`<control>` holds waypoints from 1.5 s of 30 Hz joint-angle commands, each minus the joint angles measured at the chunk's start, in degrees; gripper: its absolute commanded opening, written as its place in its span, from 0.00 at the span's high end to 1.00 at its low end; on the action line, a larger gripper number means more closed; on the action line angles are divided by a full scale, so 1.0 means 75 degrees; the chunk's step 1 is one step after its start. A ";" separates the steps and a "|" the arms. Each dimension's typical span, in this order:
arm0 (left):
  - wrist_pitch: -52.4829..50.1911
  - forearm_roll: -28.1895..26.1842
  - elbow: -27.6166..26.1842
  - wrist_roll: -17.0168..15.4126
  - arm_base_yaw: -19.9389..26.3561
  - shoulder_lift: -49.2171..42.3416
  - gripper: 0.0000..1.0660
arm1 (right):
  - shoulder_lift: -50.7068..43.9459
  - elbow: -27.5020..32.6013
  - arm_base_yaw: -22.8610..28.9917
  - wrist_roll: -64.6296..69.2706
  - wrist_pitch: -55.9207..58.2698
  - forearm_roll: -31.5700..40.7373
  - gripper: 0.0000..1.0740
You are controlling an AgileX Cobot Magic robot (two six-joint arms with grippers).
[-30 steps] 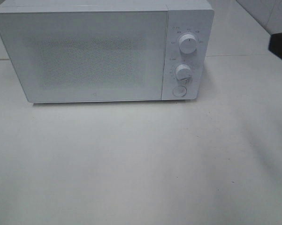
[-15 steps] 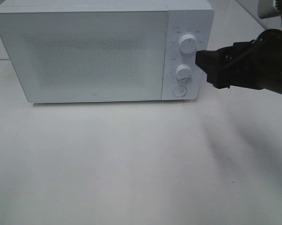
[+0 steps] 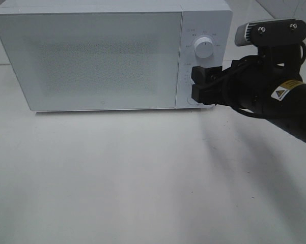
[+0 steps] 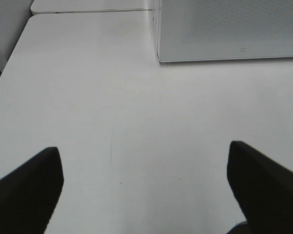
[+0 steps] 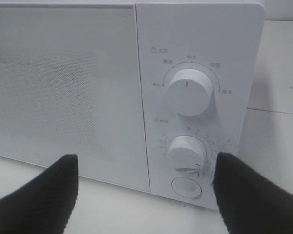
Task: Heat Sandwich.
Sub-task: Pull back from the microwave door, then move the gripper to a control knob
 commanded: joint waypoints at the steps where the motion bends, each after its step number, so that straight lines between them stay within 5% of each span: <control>1: -0.0092 -0.0038 0.0023 -0.0008 0.0000 -0.0176 0.21 | 0.0443 -0.0008 0.0015 -0.0130 -0.0649 0.0130 0.31; 8: -0.0092 -0.0038 0.0023 -0.0008 0.0000 -0.0176 0.21 | 0.1367 -0.0038 0.0015 -0.0130 -0.1620 0.0443 0.31; 18: -0.0092 -0.0038 0.0023 -0.0008 0.0000 -0.0176 0.21 | 0.2727 -0.1215 0.0015 -0.0435 -0.1711 0.1108 0.31; 45: -0.0092 -0.0038 0.0023 0.0000 0.0000 -0.0176 0.21 | 0.4461 -0.2979 0.0015 -0.1543 -0.1948 0.2002 0.40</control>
